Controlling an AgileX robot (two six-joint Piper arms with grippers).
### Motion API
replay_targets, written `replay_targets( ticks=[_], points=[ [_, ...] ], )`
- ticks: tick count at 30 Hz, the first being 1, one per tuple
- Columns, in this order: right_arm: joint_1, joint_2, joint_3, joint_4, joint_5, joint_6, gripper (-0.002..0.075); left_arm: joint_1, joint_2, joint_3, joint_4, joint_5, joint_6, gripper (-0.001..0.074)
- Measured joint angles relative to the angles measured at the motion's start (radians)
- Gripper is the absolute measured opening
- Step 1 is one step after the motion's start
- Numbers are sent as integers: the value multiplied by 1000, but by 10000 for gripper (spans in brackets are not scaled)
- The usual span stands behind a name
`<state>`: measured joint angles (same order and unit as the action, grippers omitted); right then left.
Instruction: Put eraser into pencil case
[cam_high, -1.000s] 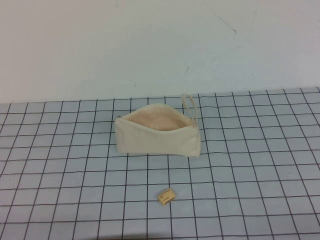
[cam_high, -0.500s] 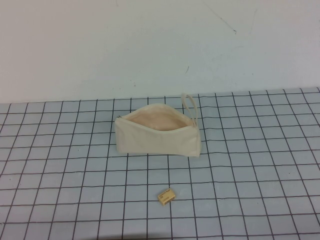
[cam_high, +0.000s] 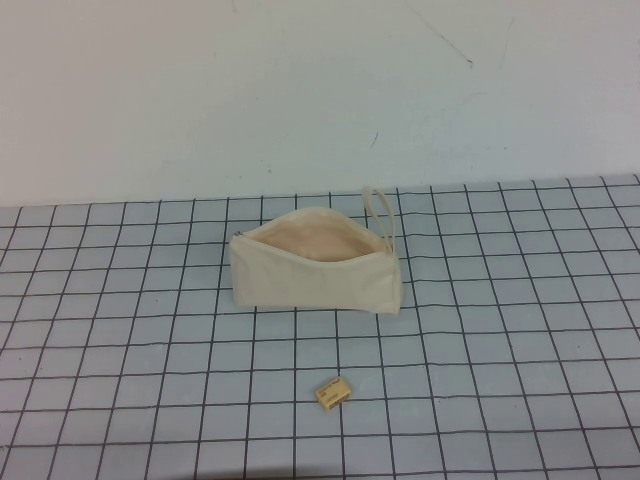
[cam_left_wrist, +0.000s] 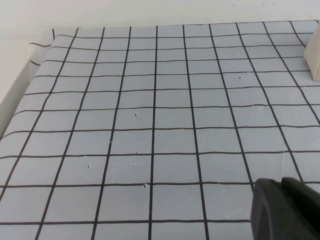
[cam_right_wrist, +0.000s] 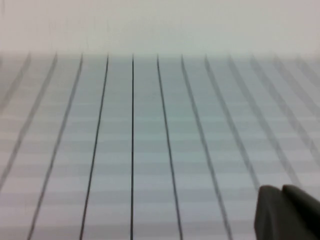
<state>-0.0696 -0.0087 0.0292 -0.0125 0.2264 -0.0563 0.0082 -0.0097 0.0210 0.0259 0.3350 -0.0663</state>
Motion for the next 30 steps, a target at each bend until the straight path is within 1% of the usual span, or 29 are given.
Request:
replay_targets(
  ticks=[4, 9, 12, 15, 18, 20, 22, 26, 30],
  points=[
    [0, 0, 0, -2, -226, 0, -1, 0, 0, 0, 0, 0, 0, -1],
    [0, 0, 0, -2, -564, 3, -1, 0, 0, 0, 0, 0, 0, -1],
    [0, 0, 0, 6, -716, 3, -1, 0, 0, 0, 0, 0, 0, -1],
    [0, 0, 0, 57, -815, 3, -1, 0, 0, 0, 0, 0, 0, -1],
    [0, 0, 0, 109, -843, 3, -1, 0, 0, 0, 0, 0, 0, -1],
    [0, -2, -22, 122, -793, -14, -1, 0, 0, 0, 0, 0, 0, -1],
    [0, -2, -86, 122, -671, -44, -1, 0, 0, 0, 0, 0, 0, -1],
    [0, 9, -295, 94, -311, -129, -1, 0, 0, 0, 0, 0, 0, -1],
    [0, 118, -520, 79, 35, -220, -1, 0, 0, 0, 0, 0, 0, -1]
  ],
)
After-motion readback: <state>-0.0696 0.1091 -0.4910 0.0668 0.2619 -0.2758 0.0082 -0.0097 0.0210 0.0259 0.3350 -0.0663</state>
